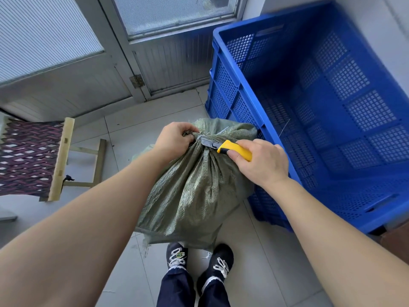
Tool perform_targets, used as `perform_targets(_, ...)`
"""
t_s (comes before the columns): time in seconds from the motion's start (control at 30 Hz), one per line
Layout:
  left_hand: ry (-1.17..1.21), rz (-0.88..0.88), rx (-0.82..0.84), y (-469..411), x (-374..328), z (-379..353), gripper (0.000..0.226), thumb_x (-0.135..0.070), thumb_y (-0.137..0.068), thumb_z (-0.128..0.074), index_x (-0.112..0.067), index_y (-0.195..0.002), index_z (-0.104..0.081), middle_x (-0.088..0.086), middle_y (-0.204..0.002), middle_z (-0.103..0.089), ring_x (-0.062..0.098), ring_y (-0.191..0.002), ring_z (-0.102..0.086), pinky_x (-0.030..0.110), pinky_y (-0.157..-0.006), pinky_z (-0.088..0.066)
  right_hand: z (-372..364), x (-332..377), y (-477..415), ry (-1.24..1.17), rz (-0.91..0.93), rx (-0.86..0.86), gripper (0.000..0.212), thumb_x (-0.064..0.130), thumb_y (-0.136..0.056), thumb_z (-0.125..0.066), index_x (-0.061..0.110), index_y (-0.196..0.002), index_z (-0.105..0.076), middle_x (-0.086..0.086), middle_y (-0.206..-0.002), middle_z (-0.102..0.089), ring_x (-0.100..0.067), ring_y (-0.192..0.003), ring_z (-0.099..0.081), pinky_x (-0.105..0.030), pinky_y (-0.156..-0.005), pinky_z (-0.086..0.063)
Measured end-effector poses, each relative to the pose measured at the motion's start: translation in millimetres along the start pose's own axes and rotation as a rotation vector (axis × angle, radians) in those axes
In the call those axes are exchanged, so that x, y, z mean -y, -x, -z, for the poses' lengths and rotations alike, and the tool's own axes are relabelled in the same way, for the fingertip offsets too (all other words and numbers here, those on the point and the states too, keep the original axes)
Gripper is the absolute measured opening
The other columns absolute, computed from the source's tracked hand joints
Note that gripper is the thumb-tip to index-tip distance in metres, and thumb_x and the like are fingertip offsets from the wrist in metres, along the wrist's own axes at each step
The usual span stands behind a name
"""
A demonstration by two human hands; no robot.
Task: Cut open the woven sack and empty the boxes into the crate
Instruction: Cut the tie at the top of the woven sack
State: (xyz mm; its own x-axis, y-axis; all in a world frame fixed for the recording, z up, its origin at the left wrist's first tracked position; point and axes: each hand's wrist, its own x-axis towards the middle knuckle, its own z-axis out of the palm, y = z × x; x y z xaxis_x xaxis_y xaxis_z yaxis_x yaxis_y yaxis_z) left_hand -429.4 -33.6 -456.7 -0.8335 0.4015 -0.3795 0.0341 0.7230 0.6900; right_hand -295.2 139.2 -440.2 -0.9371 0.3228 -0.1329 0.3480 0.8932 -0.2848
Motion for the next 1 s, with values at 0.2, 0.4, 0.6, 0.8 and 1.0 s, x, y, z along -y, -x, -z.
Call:
perform_targets(0.2, 0.010, -0.012, 0.007, -1.4, 0.6, 2.6, 0.020, -0.009, -0.089, -0.059, -0.016, -0.104, -0.071, 0.012, -0.102, -0.071, 0.031, -0.099, -0.064, 0.026, -0.079, -0.044, -3.0, -0.6, -3.8, 0.066, 0.068, -0.113, 0.048, 0.062, -0.086, -0.047, 0.028, -0.109, -0.070, -0.002, -0.086, -0.069, -0.027, -0.085, -0.063, -0.039, -0.075, -0.041)
perform_targets(0.4, 0.031, -0.016, 0.023, -5.0, 4.5, 3.6, 0.020, -0.009, -0.089, -0.059, -0.019, -0.102, -0.072, 0.003, -0.087, -0.064, 0.017, -0.078, -0.055, 0.025, -0.078, -0.045, -13.7, 1.6, -4.3, 0.158, 0.097, -0.188, 0.056, 0.063, -0.087, -0.035, 0.020, -0.101, -0.069, -0.004, -0.078, -0.066, -0.028, -0.073, -0.061, -0.037, -0.063, -0.039)
perform_targets(0.6, 0.050, -0.007, 0.035, -7.7, 4.8, 2.5, 0.021, -0.009, -0.089, -0.059, -0.019, -0.100, -0.073, 0.003, -0.088, -0.067, 0.016, -0.078, -0.057, 0.026, -0.079, -0.047, -20.6, 2.4, -0.9, 0.224, 0.098, -0.292, 0.043, 0.057, -0.087, -0.048, 0.019, -0.097, -0.066, -0.003, -0.074, -0.058, -0.026, -0.070, -0.055, -0.037, -0.065, -0.037)
perform_targets(0.8, 0.143, 0.044, 0.053, -8.4, 6.4, 0.6, 0.019, -0.007, -0.089, -0.058, -0.017, -0.096, -0.073, -0.004, -0.070, -0.060, 0.007, -0.057, -0.048, 0.023, -0.065, -0.038, -33.3, 9.6, -1.4, 0.237, 0.049, -0.306, 0.039, 0.054, -0.083, -0.055, 0.018, -0.096, -0.066, -0.005, -0.074, -0.058, -0.027, -0.068, -0.055, -0.037, -0.065, -0.038)
perform_targets(1.0, 0.227, 0.125, 0.064, -10.6, 9.8, -3.6, 0.013, -0.011, -0.089, -0.059, -0.017, -0.092, -0.070, 0.005, -0.076, -0.063, 0.022, -0.076, -0.058, 0.035, -0.079, -0.050, -44.0, 21.6, 2.2, 0.145, -0.087, -0.206, 0.041, 0.055, -0.089, -0.052, 0.019, -0.104, -0.063, -0.005, -0.083, -0.063, -0.030, -0.078, -0.059, -0.039, -0.069, -0.036)
